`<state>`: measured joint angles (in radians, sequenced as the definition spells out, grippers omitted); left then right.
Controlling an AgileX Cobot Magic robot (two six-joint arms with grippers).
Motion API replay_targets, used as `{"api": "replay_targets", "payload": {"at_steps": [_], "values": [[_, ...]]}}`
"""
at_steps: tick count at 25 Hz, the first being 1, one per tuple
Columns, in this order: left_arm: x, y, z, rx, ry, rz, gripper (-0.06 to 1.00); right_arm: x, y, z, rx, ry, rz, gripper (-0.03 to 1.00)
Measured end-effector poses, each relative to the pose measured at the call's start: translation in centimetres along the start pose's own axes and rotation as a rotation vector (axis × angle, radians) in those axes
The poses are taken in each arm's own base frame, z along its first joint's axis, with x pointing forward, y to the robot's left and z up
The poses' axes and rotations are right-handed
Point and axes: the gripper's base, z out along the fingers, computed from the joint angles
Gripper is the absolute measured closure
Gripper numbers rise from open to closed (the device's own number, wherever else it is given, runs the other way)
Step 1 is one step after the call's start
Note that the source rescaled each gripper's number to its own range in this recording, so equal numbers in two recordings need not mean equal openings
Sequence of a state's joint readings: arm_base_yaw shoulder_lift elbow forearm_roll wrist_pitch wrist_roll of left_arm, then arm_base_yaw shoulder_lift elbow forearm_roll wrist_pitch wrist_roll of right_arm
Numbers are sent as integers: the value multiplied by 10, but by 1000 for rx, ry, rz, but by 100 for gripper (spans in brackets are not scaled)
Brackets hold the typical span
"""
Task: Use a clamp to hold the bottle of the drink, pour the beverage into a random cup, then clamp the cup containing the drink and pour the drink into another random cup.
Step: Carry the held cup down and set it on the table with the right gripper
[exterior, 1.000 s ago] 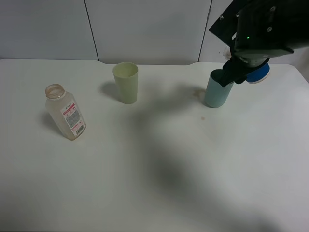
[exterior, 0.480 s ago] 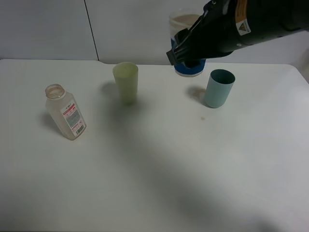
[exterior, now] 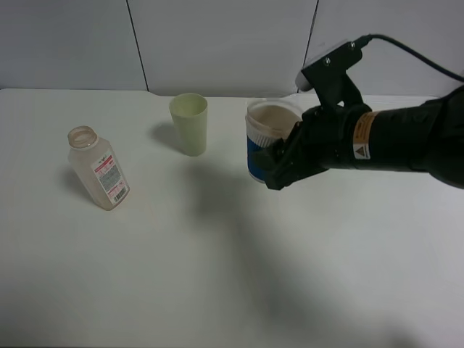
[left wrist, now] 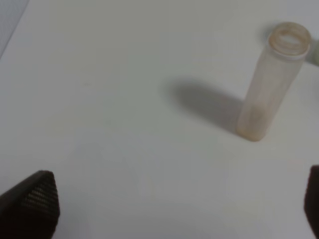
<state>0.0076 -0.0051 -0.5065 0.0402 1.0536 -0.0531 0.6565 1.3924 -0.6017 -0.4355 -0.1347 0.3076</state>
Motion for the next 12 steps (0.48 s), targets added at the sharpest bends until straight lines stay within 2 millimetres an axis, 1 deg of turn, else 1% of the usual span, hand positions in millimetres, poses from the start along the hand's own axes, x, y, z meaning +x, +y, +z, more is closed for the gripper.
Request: {"api": "replay_targets", "payload": {"at_steps": [3,6,9,10,11,12], "values": [[0,0,0,0,0,0,-6,24,-3,8,-11,31,26,94],[0,0,0,0,0,0,-6,42,-4,18,-33,48,21,94],[0,0,0,0,0,0,-6,60,-2,34,-71,56,2,94],[0,0,0,0,0,0,-6,64,-1,40,-84,56,-3,94],[0,0,0,0,0,0,-6,64,-1,40,-84,56,-3,94],[0,0,0,0,0,0,-6,74,1,51,-111,58,-37,94]]}}
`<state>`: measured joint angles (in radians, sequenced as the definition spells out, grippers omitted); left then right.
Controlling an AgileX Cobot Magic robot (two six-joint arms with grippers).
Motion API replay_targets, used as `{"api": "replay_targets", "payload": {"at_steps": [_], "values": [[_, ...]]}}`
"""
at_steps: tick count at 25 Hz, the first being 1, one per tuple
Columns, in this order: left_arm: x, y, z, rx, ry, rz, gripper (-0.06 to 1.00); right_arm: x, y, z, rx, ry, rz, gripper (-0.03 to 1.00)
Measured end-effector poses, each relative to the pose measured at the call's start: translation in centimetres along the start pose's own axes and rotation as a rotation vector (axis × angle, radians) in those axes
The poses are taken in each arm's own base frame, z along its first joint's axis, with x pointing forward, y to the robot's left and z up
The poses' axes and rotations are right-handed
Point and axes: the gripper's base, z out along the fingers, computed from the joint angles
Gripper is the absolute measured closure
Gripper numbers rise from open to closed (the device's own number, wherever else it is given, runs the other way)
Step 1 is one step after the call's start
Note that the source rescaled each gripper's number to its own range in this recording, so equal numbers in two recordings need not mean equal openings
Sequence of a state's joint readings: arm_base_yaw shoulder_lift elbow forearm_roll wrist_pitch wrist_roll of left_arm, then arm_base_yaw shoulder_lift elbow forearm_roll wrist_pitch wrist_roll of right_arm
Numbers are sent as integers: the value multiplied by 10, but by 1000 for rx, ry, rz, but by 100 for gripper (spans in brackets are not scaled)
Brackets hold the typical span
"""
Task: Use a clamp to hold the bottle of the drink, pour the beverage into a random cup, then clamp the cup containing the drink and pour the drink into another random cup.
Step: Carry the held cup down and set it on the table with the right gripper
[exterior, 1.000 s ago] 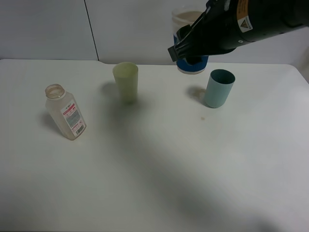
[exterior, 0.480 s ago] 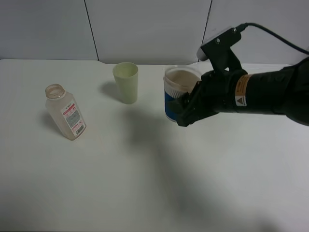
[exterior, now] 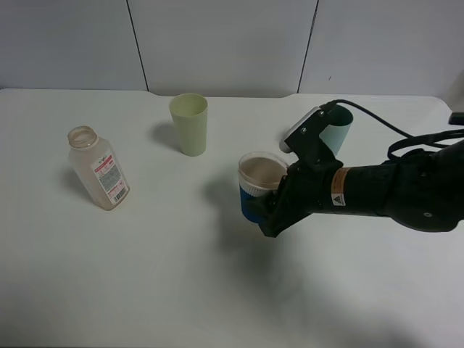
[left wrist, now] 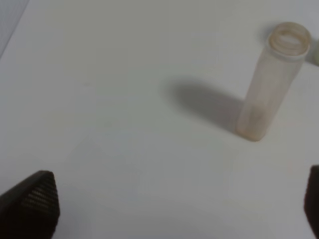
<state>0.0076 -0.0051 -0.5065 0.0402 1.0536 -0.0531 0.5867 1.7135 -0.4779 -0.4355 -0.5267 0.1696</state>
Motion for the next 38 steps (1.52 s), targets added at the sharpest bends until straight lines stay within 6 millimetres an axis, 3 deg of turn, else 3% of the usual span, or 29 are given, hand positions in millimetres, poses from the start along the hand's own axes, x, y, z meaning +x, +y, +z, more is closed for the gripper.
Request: {"api": "replay_targets", "payload": {"at_steps": [6,15,31,35,36,37,38], "values": [[0,0,0,0,0,0,-6,11,2,12,-26,11,-113,94],[0,0,0,0,0,0,-6,9,3,14,-32,-37,-287,94],[0,0,0,0,0,0,-6,16,-1,22,10,-55,-181,94],[0,0,0,0,0,0,-6,16,-1,22,12,-56,-88,93],[0,0,0,0,0,0,-6,16,-1,22,11,-56,-53,87],[0,0,0,0,0,0,-6,16,-1,22,10,-56,-23,65],[0,0,0,0,0,0,-6,16,-1,22,10,-56,-23,65]]}}
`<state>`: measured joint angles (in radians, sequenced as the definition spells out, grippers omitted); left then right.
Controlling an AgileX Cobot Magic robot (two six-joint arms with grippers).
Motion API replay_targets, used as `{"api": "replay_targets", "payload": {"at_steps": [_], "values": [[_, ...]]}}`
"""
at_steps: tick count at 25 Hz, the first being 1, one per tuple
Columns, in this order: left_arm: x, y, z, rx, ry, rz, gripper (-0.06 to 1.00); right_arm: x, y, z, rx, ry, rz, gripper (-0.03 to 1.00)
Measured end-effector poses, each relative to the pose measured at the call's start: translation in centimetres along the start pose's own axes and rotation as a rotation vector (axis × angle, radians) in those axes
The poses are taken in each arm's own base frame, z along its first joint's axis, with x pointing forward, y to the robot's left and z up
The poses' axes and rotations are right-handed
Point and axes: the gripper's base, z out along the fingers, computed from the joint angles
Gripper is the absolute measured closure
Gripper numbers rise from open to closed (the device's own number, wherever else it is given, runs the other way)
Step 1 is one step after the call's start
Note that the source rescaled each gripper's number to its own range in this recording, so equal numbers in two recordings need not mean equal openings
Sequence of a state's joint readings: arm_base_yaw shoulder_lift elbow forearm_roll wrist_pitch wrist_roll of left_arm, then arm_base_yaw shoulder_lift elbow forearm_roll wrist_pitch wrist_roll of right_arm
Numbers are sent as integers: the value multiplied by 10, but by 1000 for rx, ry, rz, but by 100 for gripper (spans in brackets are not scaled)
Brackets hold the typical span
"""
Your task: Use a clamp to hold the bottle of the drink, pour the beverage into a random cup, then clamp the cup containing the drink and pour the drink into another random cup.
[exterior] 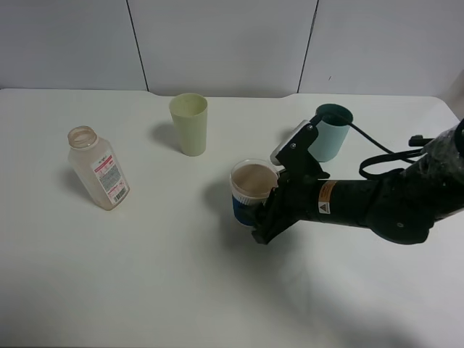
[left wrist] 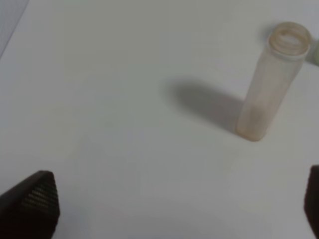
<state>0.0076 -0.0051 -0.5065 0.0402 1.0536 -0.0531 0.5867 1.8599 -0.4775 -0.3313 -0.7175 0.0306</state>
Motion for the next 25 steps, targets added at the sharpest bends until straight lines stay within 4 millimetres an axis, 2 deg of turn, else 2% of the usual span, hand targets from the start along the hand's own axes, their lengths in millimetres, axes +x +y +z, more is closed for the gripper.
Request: {"api": "replay_targets", "payload": {"at_steps": [1,2,4,5,7,13,17,19,22,25], "values": [[0,0,0,0,0,0,-6,0,0,0,0,1,25,40],[0,0,0,0,0,0,-6,0,0,0,0,1,40,25],[0,0,0,0,0,0,-6,1,0,0,0,6,67,4],[0,0,0,0,0,0,-6,0,0,0,0,10,68,1],[0,0,0,0,0,0,-6,-1,1,-1,-2,13,68,-1],[0,0,0,0,0,0,-6,-25,9,-23,6,16,48,-3],[0,0,0,0,0,0,-6,-42,5,-52,72,47,72,-3],[0,0,0,0,0,0,-6,-47,4,-59,89,43,81,-3],[0,0,0,0,0,0,-6,-71,3,-98,144,-52,69,-3],[0,0,0,0,0,0,-6,-80,3,-114,161,-99,59,-3]]}}
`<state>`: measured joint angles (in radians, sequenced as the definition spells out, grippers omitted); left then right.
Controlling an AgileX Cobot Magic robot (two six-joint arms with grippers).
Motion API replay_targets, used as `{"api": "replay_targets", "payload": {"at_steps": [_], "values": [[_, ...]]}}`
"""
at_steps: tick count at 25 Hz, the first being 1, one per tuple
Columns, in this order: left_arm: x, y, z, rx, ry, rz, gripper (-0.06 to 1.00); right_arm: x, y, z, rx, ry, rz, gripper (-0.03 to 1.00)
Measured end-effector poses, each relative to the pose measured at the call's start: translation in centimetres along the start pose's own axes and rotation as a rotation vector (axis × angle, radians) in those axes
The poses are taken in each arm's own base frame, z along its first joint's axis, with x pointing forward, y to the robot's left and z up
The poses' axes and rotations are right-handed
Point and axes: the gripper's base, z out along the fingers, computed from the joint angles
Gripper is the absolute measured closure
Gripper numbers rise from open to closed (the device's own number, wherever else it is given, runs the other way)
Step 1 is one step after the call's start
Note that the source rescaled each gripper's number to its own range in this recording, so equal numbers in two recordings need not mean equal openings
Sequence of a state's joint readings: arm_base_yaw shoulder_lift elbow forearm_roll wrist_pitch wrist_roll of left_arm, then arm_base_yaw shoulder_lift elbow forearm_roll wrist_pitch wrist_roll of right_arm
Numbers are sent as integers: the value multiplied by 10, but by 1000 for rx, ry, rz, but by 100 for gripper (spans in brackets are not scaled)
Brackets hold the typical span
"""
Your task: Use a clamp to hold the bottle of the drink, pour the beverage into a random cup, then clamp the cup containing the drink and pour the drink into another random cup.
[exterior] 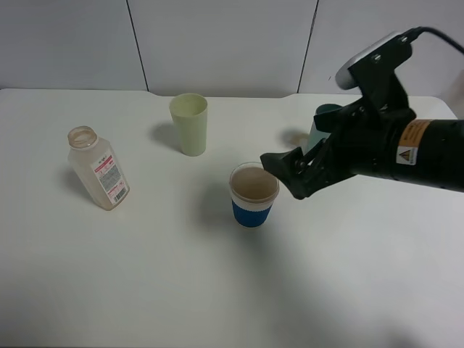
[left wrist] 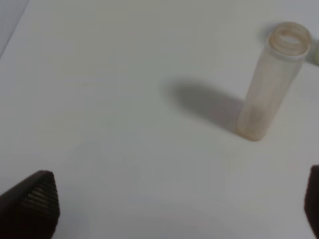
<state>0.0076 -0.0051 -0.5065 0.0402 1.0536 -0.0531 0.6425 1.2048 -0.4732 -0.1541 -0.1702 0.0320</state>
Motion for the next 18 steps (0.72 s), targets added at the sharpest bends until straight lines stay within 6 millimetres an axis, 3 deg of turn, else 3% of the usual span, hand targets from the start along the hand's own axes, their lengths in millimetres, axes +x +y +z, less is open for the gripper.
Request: {"api": "replay_targets", "payload": {"at_steps": [3,10,12,15,18], "values": [[0,0,0,0,0,0,-6,-9,-14,-24,71,-41,36,-3],[0,0,0,0,0,0,-6,4,-77,-61,388,20,163,-3],[0,0,0,0,0,0,-6,5,-84,-68,431,22,187,-3],[0,0,0,0,0,0,-6,12,-97,-96,562,44,266,-3],[0,0,0,0,0,0,-6,13,-93,-123,633,29,325,-3]]}}
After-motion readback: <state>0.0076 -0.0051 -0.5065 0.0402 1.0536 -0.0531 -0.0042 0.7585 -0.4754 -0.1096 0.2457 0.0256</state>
